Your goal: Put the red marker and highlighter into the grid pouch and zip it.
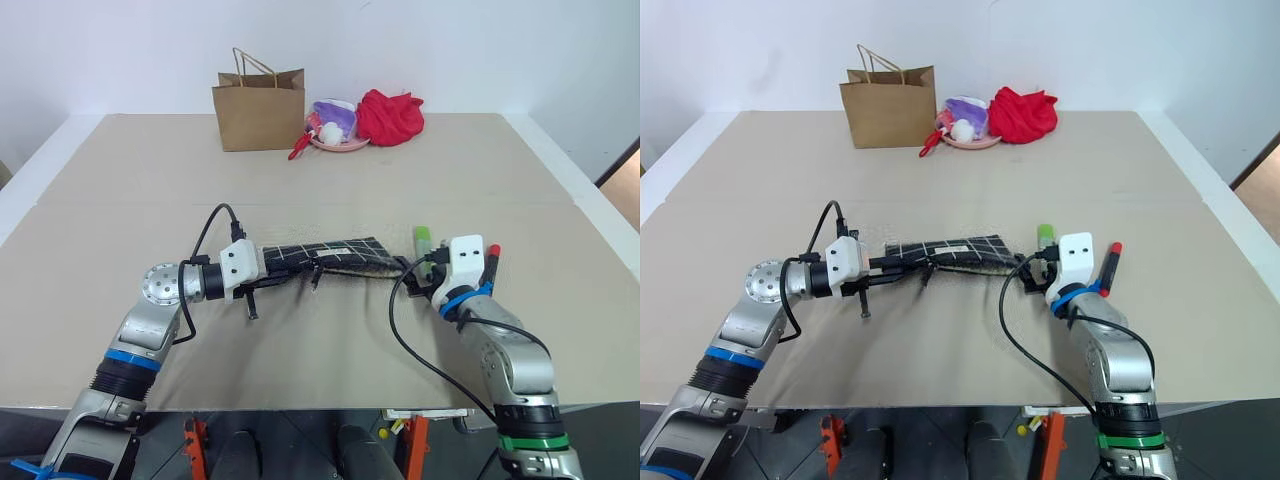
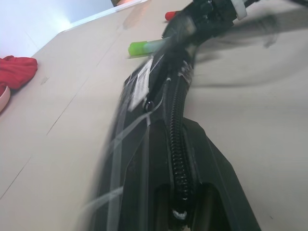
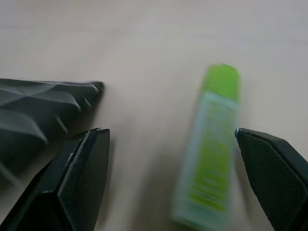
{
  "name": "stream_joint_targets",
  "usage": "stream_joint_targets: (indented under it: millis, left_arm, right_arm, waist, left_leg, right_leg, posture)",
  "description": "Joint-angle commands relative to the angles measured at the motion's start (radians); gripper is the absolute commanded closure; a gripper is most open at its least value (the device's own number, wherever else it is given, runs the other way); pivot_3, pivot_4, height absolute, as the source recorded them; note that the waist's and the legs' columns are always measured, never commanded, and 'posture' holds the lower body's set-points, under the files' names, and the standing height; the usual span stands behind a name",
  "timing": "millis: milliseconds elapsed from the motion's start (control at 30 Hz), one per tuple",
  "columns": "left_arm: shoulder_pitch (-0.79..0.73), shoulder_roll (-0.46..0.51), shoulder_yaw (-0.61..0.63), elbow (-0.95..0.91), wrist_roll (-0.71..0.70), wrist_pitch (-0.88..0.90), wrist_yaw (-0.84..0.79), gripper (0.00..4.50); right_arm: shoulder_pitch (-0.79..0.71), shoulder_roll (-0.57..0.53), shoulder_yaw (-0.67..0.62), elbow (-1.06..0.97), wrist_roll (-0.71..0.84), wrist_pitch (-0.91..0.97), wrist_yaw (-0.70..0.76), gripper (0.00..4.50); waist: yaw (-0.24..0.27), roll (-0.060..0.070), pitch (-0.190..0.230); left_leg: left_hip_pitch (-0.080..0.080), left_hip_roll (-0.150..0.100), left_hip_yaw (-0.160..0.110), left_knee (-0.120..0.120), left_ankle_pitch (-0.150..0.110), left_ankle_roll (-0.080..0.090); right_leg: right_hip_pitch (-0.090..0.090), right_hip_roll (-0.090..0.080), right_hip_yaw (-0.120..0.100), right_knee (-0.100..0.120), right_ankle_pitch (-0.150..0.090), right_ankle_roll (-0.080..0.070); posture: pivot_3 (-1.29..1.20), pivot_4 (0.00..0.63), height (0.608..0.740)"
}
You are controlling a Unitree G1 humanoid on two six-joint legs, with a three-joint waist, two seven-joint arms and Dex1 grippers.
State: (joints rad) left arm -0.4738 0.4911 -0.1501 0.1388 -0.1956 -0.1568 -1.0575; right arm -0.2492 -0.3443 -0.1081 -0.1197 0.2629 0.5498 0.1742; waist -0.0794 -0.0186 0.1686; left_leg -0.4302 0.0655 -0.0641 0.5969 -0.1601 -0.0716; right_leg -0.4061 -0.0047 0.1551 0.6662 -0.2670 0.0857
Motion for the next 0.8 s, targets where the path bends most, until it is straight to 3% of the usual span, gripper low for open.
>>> stream_joint_targets:
  millis: [33,200,233,333,467,667,800]
  left_arm:
    - [-0.006,0.011,0.024,-0.027,-0.014,-0.023,0.001,4.50]
    - [-0.007,0.011,0.024,-0.022,-0.012,-0.025,0.001,4.50]
    - [-0.007,0.011,0.023,-0.023,-0.012,-0.025,0.001,4.50]
    - [-0.008,0.009,0.023,-0.023,-0.012,-0.024,0.002,4.50]
    - [-0.005,0.007,0.023,-0.027,-0.013,-0.023,0.005,4.50]
    - [-0.004,0.009,0.025,-0.028,-0.015,-0.021,0.006,4.50]
    - [-0.009,0.009,0.027,-0.020,-0.019,-0.020,0.001,4.50]
  right_arm:
    - [0.000,0.001,-0.025,-0.011,-0.041,-0.001,-0.045,0.03]
    - [0.001,0.005,-0.002,-0.001,-0.058,-0.004,-0.033,0.03]
    - [-0.002,0.008,0.000,0.001,-0.065,0.000,-0.040,0.26]
    - [-0.007,0.018,-0.005,0.001,-0.070,0.012,-0.053,1.31]
    - [0.008,0.018,-0.007,-0.008,-0.079,0.037,-0.064,3.34]
    - [0.037,0.016,-0.022,-0.040,-0.072,0.076,-0.069,3.45]
    - [0.033,-0.003,-0.057,-0.117,-0.007,0.041,0.008,3.45]
  waist:
    - [0.000,0.000,0.000]
    - [0.001,0.000,0.000]
    - [0.001,0.000,0.000]
    - [0.001,0.000,0.000]
    - [0.006,0.000,0.000]
    - [0.009,0.000,0.000]
    - [0.010,0.000,0.000]
  left_leg:
    - [0.000,0.000,0.000,0.000,0.000,0.000]
    - [0.000,0.000,0.000,0.001,0.000,0.000]
    - [0.000,0.000,0.000,0.001,0.000,0.000]
    - [0.000,0.000,0.000,0.002,0.000,0.000]
    - [0.000,0.000,0.000,0.003,0.000,0.000]
    - [0.000,0.000,0.000,0.002,0.000,0.000]
    - [0.000,-0.001,0.000,0.002,0.000,0.000]
  right_leg:
    - [0.000,0.000,0.000,0.000,0.000,0.000]
    - [0.001,0.000,0.000,0.000,0.000,0.000]
    - [0.001,0.000,0.000,0.000,0.001,0.000]
    - [0.001,0.000,0.000,0.000,0.001,0.000]
    - [0.002,0.000,0.000,0.000,0.001,0.000]
    - [0.002,0.000,0.000,0.000,0.001,0.001]
    - [0.002,0.000,0.000,0.000,0.000,0.001]
  posture:
    - [0.00,0.150,0.740]
    - [0.00,0.150,0.740]
    - [0.00,0.150,0.740]
    - [0.00,0.150,0.740]
    - [0.00,0.150,0.740]
    - [0.00,0.150,0.740]
    - [0.00,0.150,0.740]
